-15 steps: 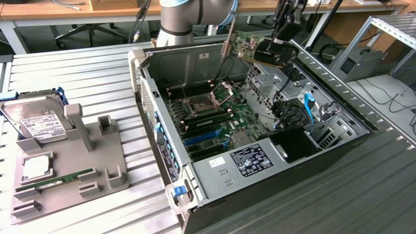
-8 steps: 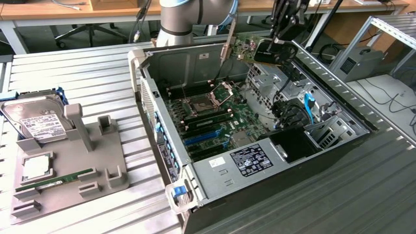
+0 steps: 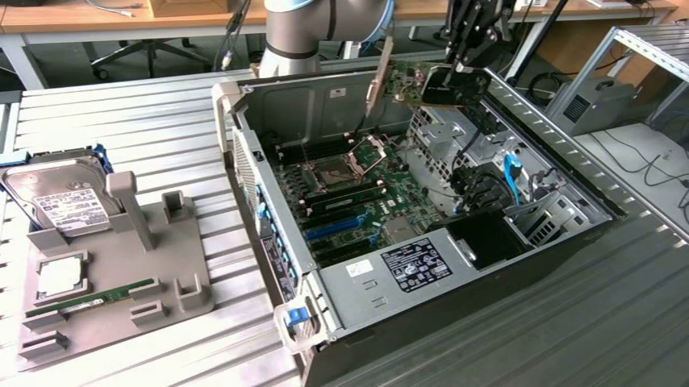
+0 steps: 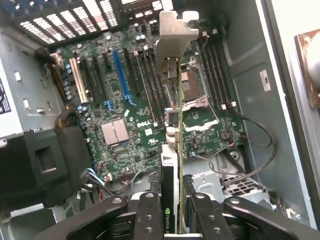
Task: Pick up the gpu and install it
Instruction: 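Insert the gpu into the slot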
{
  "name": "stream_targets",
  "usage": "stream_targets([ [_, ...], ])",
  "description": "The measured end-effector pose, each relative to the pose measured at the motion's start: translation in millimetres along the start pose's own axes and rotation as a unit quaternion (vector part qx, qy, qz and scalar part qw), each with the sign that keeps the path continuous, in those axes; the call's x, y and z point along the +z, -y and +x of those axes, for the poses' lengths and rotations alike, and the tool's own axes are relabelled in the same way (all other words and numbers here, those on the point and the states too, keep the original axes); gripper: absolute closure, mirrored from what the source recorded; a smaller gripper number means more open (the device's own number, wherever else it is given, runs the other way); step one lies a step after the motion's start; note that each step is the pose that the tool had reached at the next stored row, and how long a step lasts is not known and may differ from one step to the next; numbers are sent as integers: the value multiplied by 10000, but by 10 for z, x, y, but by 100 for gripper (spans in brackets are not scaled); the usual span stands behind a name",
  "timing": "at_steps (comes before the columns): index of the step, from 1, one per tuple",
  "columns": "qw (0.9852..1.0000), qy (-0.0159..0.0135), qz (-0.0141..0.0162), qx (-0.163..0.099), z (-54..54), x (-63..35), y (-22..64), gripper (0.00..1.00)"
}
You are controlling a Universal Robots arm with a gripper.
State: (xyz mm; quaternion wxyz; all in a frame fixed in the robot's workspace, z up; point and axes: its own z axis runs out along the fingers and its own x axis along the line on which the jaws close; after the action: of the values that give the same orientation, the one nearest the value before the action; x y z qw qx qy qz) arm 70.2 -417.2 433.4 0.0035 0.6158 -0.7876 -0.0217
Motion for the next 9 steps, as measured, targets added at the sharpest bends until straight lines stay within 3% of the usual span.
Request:
stream_targets([
  [5,9990,-17,-10,-445,-3,0,-1,73],
  [9,9959,-35,-19,-903,-6,1,-2,73],
])
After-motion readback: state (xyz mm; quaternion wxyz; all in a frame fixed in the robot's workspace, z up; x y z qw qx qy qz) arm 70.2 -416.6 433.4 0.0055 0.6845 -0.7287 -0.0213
